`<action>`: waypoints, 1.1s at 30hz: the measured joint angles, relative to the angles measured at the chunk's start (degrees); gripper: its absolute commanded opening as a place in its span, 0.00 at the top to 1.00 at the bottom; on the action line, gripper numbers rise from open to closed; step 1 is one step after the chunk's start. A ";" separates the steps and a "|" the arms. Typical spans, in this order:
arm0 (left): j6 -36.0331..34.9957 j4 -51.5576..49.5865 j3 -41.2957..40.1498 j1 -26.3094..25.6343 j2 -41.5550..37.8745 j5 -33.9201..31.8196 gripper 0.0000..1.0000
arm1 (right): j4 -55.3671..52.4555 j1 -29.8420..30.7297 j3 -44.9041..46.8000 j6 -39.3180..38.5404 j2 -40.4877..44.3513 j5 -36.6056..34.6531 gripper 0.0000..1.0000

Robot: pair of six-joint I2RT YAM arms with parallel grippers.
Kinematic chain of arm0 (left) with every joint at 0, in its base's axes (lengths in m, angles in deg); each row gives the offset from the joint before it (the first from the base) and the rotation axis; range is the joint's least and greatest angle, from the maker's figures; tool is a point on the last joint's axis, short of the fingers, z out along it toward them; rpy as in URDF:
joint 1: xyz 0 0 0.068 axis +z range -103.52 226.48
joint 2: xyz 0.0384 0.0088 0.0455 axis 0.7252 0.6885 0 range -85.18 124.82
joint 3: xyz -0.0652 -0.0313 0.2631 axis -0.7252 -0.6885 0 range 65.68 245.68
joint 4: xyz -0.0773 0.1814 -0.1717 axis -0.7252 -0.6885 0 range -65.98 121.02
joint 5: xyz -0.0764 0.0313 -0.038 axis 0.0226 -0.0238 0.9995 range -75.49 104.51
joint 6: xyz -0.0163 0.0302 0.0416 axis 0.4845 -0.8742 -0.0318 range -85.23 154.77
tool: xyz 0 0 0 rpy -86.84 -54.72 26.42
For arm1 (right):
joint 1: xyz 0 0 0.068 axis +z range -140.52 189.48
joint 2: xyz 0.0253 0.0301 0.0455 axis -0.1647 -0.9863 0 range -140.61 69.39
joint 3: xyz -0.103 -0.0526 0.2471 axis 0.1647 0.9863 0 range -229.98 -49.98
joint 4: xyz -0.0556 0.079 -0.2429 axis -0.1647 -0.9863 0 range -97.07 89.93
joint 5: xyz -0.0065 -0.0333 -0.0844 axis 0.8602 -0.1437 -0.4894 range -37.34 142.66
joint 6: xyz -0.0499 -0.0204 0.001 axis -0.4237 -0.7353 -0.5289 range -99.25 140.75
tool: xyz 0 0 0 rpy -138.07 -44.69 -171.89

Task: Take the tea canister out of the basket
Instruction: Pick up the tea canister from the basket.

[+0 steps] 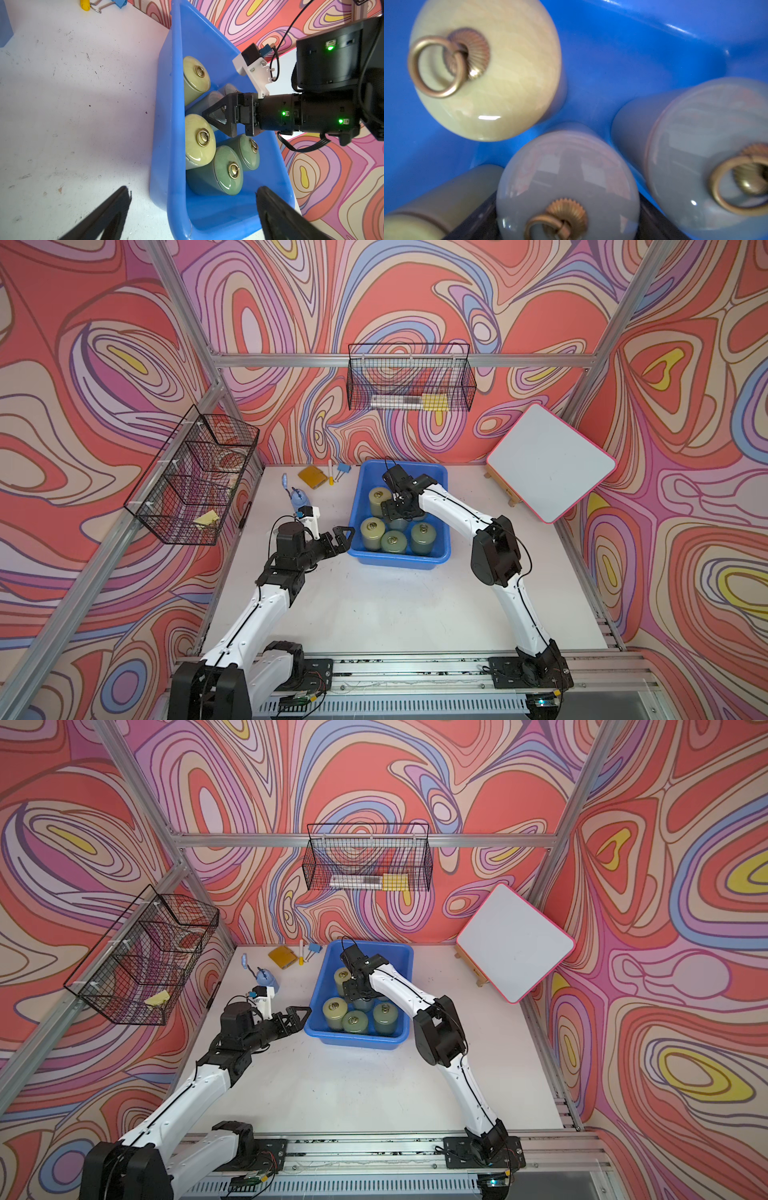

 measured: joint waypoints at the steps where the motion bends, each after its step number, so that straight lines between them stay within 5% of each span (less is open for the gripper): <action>1: 0.00 0.00 0.00 0.00 0.00 0.00 0.01 | 0.02 0.00 -0.02 -0.04 -0.11 -0.07 0.12; 10: 0.00 0.00 0.00 0.00 0.00 -0.02 0.01 | 0.50 0.02 -0.02 -0.55 -0.50 -0.61 0.31; 33: 0.00 0.00 0.00 0.00 0.00 -0.22 0.01 | 0.79 1.38 3.37 -1.38 4.07 -3.02 0.35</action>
